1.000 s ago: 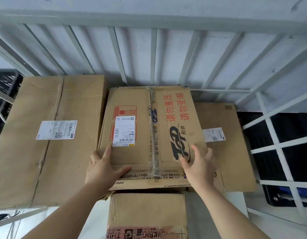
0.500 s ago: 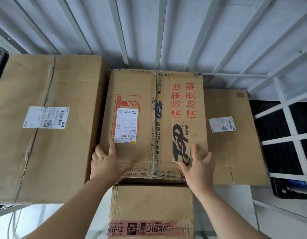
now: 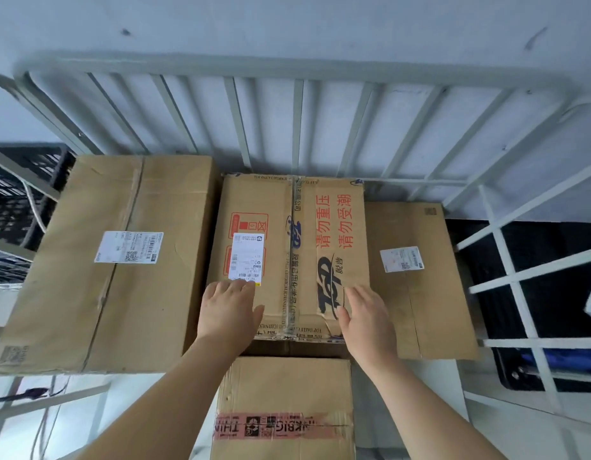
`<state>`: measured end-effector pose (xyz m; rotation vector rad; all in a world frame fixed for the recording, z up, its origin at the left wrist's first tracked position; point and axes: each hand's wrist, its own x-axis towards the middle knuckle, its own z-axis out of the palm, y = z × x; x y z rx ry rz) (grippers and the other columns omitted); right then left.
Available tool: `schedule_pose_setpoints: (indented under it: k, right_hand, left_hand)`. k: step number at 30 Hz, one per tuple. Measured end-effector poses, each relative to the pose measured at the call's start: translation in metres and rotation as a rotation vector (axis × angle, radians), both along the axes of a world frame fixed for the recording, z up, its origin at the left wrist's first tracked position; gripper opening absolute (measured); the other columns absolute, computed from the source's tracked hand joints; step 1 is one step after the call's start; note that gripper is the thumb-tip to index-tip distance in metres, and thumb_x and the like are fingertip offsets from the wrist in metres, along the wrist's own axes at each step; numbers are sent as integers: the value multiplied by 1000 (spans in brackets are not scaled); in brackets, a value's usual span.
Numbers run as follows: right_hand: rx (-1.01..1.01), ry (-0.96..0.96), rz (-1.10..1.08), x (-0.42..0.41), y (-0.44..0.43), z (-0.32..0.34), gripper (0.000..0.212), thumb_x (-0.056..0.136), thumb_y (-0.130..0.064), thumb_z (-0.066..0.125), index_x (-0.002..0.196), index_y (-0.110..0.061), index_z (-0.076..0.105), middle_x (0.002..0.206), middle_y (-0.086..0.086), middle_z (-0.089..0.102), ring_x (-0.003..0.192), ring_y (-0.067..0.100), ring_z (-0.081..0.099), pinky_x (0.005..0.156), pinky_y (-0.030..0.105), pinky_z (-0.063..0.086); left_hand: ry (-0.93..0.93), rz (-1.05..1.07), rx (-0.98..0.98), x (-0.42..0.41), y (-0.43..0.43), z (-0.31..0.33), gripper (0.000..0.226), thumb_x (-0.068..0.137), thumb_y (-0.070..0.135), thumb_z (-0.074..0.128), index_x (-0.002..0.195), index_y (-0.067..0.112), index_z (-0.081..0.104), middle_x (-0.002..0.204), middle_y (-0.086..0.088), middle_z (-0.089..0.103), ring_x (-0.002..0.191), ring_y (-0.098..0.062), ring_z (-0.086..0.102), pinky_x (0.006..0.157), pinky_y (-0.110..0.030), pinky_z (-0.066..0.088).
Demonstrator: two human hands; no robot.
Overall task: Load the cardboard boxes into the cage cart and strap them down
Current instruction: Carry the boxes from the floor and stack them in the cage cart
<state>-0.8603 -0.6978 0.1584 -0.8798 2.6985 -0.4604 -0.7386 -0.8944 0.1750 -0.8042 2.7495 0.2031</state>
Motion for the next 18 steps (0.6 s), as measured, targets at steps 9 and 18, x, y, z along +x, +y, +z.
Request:
schedule_pose_setpoints:
  k: [9,18]
  right_hand:
    - [-48,250,-39,6,54,135,27,86,-20,67,109,-6,65,108,7,67,103,25,62,88,37,52]
    - [-39,313,-263,96,152,235,37,94,-26,52,126,-8,57,125,4,60,114,22,55,98,34,46]
  left_hand:
    - [189,-124,2,-12,61,127,43,94,50,41,128,26,53,131,9,55,123,-17,47,108,-33,27]
    - [258,-398,66,22,144,218,45,94,50,40,132,27,50,138,8,51,129,-19,42,111,-35,22]
